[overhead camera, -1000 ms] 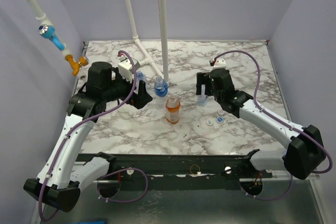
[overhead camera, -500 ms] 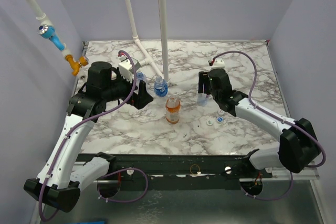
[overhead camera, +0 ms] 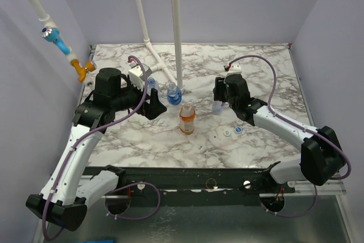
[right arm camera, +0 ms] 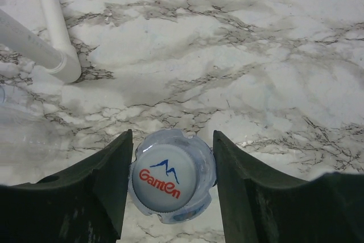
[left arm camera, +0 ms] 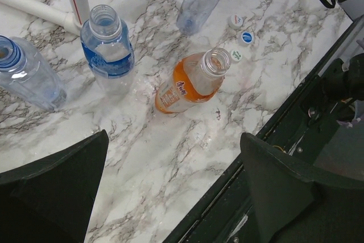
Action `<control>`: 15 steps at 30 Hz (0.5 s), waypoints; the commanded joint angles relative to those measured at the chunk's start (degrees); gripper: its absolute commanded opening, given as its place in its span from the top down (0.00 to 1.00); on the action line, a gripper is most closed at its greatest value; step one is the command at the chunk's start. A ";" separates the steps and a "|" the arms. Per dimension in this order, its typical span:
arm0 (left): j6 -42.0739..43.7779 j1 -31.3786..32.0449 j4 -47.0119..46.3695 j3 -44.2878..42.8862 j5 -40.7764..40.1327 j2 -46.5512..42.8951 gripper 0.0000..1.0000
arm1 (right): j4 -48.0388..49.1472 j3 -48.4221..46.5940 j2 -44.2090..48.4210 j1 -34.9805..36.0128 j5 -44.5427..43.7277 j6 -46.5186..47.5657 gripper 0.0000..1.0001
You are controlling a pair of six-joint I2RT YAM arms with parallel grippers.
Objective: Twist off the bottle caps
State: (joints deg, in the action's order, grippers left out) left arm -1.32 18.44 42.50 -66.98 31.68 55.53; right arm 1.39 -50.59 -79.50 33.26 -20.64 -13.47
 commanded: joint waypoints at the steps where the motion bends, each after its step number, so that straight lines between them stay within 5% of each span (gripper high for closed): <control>1: -1.89 -0.20 -0.84 0.66 4.33 -0.27 0.01 | -0.42 -1.66 2.85 -0.34 3.46 -0.21 0.66; 15: -4.04 1.22 -13.49 -5.56 13.39 4.39 0.01 | -18.03 -25.32 10.72 -0.30 24.64 2.20 0.74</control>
State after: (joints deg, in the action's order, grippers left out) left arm -3.95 18.50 37.87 -68.36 39.53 58.37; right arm -11.03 -69.19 -70.78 33.26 -6.52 -12.36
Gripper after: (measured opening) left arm 0.988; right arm 0.556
